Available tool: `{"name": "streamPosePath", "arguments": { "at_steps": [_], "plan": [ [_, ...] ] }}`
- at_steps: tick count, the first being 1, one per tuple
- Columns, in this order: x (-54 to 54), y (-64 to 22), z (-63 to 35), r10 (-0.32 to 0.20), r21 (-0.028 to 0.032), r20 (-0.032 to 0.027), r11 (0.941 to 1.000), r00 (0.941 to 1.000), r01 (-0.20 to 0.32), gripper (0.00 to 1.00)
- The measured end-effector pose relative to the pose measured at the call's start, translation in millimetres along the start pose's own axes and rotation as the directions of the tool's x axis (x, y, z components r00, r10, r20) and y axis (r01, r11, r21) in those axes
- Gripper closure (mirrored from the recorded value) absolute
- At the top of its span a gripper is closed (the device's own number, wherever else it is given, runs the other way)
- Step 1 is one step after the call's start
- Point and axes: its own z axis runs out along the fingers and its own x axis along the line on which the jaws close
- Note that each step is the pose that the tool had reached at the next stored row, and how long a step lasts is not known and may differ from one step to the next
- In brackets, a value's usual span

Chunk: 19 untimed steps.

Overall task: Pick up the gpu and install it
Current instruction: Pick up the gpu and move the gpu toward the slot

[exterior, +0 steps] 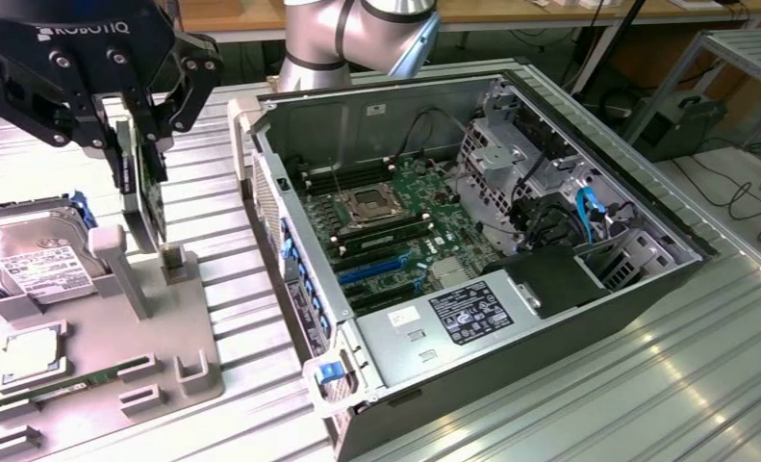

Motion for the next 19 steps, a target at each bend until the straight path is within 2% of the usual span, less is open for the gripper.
{"name": "streamPosePath", "arguments": {
  "at_steps": [3,19],
  "plan": [
    [-1.0,0.0,-0.2,0.0,0.0003,-0.0003,1.0,1.0,0.0,0.73],
    [-20.8,0.8,0.3,0.0,0.0001,-0.0001,1.0,1.0,0.0,0.73]
  ]
}}
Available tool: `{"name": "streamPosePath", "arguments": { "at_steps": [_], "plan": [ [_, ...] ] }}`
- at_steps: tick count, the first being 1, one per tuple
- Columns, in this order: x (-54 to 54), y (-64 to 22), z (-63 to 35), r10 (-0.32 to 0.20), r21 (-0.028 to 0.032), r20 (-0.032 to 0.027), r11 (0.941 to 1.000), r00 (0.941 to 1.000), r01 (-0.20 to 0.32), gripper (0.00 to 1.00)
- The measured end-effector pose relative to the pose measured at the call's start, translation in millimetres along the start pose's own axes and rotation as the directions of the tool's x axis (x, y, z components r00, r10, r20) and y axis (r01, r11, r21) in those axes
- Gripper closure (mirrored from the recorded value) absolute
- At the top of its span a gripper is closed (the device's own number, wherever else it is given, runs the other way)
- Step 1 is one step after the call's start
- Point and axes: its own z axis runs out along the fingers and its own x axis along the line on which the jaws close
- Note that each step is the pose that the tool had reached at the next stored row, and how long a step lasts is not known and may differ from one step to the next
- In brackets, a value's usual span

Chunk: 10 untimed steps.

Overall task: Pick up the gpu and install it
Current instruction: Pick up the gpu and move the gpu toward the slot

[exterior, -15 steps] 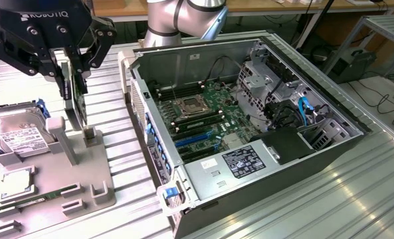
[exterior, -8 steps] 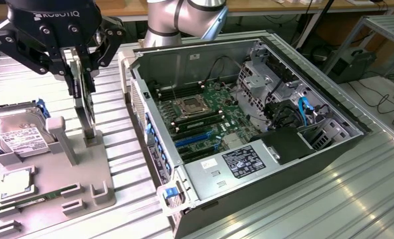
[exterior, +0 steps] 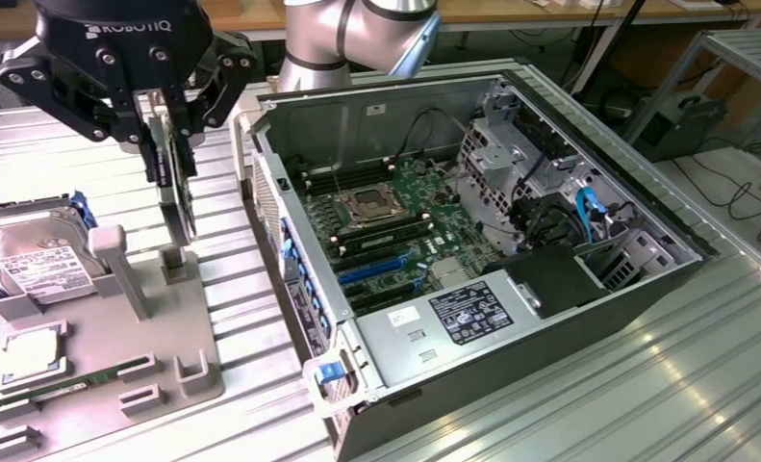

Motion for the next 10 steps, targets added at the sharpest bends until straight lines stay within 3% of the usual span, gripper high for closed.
{"name": "streamPosePath", "arguments": {
  "at_steps": [10],
  "plan": [
    [-12.5,0.5,0.2,0.0,0.0,0.0,1.0,1.0,0.0,0.73]
  ]
}}
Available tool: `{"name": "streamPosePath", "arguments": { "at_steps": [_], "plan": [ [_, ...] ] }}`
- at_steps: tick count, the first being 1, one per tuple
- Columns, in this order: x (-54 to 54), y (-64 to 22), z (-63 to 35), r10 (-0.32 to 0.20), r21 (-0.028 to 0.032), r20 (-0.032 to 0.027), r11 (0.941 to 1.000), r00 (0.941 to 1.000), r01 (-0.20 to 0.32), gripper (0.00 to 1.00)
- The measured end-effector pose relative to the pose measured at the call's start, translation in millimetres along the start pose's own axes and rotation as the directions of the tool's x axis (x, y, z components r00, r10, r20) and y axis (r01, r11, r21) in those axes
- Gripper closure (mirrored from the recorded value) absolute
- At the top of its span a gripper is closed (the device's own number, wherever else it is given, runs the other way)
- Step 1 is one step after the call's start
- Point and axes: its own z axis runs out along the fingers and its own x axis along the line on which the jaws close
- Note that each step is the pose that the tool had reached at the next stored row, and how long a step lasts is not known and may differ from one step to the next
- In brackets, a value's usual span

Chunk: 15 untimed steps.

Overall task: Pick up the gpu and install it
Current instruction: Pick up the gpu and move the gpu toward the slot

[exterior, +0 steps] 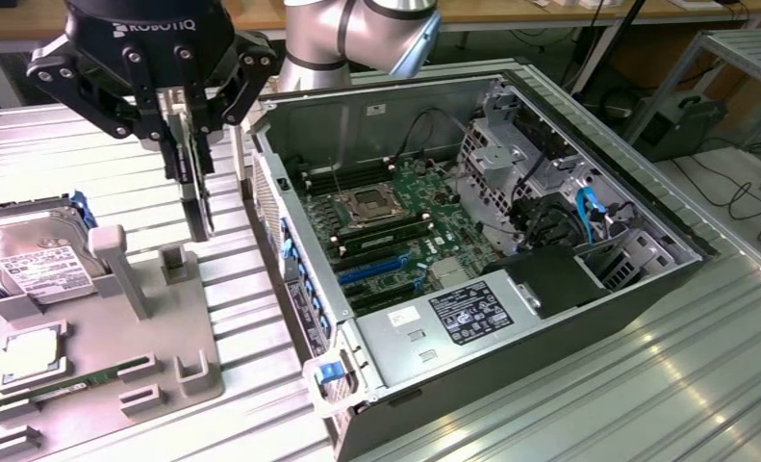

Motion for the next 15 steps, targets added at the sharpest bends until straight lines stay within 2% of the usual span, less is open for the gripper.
{"name": "streamPosePath", "arguments": {
  "at_steps": [15],
  "plan": [
    [-15.9,0.7,0.2,0.0,0.0,0.0,1.0,1.0,0.0,0.73]
  ]
}}
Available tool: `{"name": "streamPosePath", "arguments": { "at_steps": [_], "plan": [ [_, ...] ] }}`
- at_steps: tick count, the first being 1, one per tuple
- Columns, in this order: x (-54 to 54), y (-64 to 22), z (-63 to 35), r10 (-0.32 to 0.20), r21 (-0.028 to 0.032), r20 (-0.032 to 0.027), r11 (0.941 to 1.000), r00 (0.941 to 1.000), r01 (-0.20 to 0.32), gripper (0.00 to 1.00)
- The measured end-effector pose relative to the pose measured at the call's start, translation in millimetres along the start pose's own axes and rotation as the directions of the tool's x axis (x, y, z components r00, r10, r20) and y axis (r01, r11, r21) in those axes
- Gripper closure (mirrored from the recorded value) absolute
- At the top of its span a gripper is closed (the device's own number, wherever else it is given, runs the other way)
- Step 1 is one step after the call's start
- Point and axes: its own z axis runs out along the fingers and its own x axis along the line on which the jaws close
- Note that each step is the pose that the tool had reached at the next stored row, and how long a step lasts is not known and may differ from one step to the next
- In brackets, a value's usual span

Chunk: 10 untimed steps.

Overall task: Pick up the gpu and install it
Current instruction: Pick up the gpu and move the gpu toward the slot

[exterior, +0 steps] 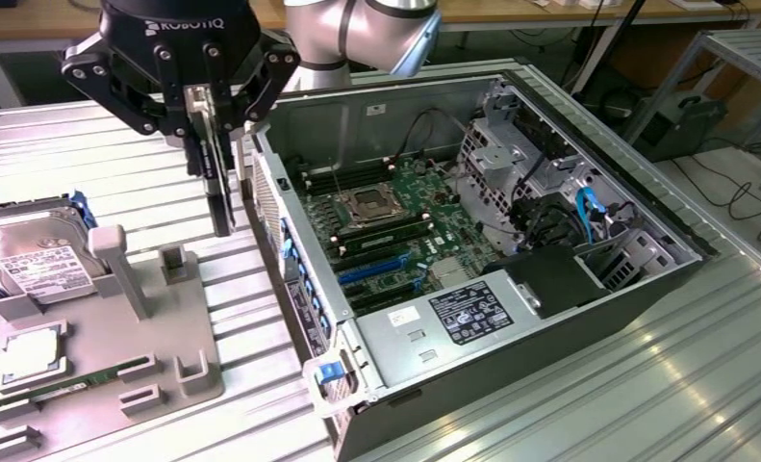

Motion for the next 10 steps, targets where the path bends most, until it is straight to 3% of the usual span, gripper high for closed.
{"name": "streamPosePath", "arguments": {
  "at_steps": [10],
  "plan": [
    [-14.7,0.6,0.2,0.0,0.0,0.0001,1.0,1.0,0.0,0.73]
  ]
}}
